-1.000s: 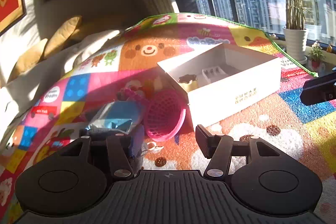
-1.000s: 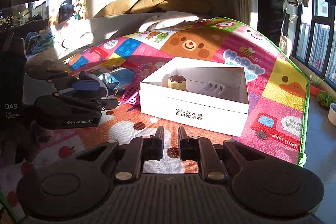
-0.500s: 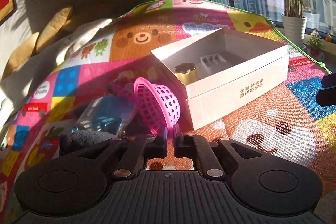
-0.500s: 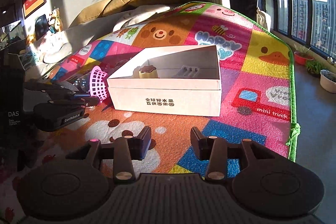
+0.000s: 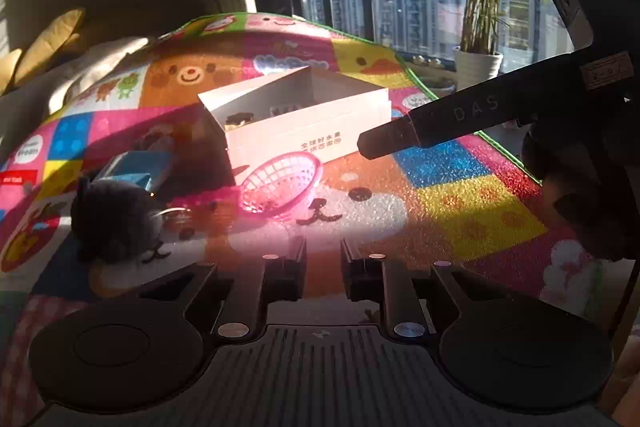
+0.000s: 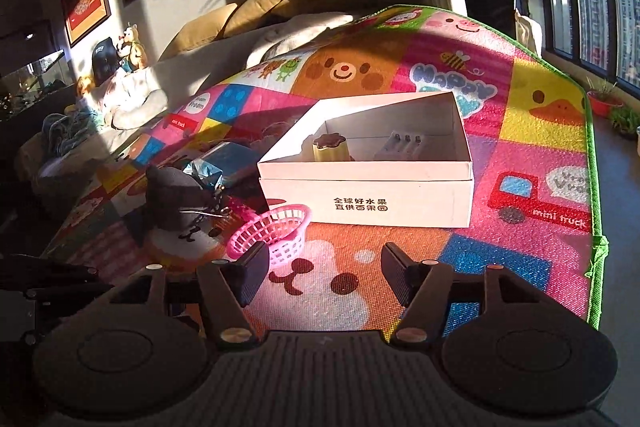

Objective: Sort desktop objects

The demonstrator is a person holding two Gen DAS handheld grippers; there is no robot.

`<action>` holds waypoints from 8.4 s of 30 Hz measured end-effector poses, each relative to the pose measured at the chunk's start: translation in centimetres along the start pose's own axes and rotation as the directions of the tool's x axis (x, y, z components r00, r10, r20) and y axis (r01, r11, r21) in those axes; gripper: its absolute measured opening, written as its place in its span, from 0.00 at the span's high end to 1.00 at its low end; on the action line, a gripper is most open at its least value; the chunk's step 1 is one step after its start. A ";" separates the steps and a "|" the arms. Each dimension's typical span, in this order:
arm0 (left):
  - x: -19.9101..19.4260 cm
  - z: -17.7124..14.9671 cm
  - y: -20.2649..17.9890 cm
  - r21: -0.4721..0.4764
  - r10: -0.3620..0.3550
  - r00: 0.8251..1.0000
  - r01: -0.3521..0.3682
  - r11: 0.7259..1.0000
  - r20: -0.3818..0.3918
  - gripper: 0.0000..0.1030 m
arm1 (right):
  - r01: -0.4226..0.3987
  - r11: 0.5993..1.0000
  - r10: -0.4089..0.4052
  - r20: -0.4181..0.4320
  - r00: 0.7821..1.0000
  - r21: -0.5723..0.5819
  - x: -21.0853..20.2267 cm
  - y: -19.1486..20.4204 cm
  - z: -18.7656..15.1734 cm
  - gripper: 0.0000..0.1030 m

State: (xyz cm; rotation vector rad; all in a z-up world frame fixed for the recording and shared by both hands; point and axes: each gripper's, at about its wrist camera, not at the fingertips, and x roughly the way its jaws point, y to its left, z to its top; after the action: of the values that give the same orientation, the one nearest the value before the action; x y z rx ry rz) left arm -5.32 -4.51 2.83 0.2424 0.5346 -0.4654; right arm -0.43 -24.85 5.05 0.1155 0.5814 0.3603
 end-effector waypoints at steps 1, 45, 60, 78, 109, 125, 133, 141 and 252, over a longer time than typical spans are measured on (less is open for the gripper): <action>0.1 -0.1 0.6 -0.021 0.022 1.000 -0.022 1.000 -0.006 0.64 | -0.013 1.000 0.013 -0.009 1.000 0.005 0.6 0.2 0.3 0.39; -1.7 -2.2 5.1 -0.235 0.167 0.982 -0.184 0.954 -0.091 0.02 | 0.054 0.783 -0.040 0.036 0.999 -0.620 -3.1 9.0 -6.9 0.15; 0.0 -1.8 4.6 -0.270 0.117 0.988 -0.140 0.953 -0.099 0.01 | -0.018 0.898 -0.028 -0.098 0.995 -0.439 -0.8 5.8 -4.5 0.93; 0.6 -1.3 3.2 -0.243 0.089 0.990 -0.114 0.963 -0.111 0.00 | -0.106 0.975 0.120 -0.057 0.991 0.197 -3.5 -3.5 -2.0 0.42; 7.7 2.5 11.0 -0.210 0.446 0.885 -0.465 0.860 -0.135 0.14 | 0.058 0.998 -0.058 -0.032 0.998 0.015 -1.8 -1.2 -6.1 0.00; 2.3 0.3 3.3 -0.412 -0.107 0.991 0.066 0.909 -0.076 0.11 | 0.154 0.988 -0.154 0.056 0.986 0.001 -4.4 -1.7 -4.4 0.00; -1.3 -1.1 6.2 -0.426 -0.019 0.998 -0.006 0.905 -0.055 0.02 | 0.140 0.990 -0.140 0.038 0.989 -0.017 -3.5 -0.5 -4.0 0.00; -3.6 -3.4 7.4 -0.370 0.075 0.990 -0.114 0.922 -0.117 0.00 | 0.115 0.989 -0.113 0.021 0.993 -0.095 -2.8 1.8 -4.2 0.00; 1.0 1.4 10.2 -0.320 0.320 0.943 -0.331 0.888 -0.086 0.11 | 0.184 0.971 -0.195 -0.059 0.979 -0.155 -1.5 0.4 -5.9 0.07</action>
State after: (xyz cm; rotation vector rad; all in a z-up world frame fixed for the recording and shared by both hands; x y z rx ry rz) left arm 0.95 3.50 4.47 0.0135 0.5802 -0.0394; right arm -5.00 -24.94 0.95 -0.0975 0.6311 0.2218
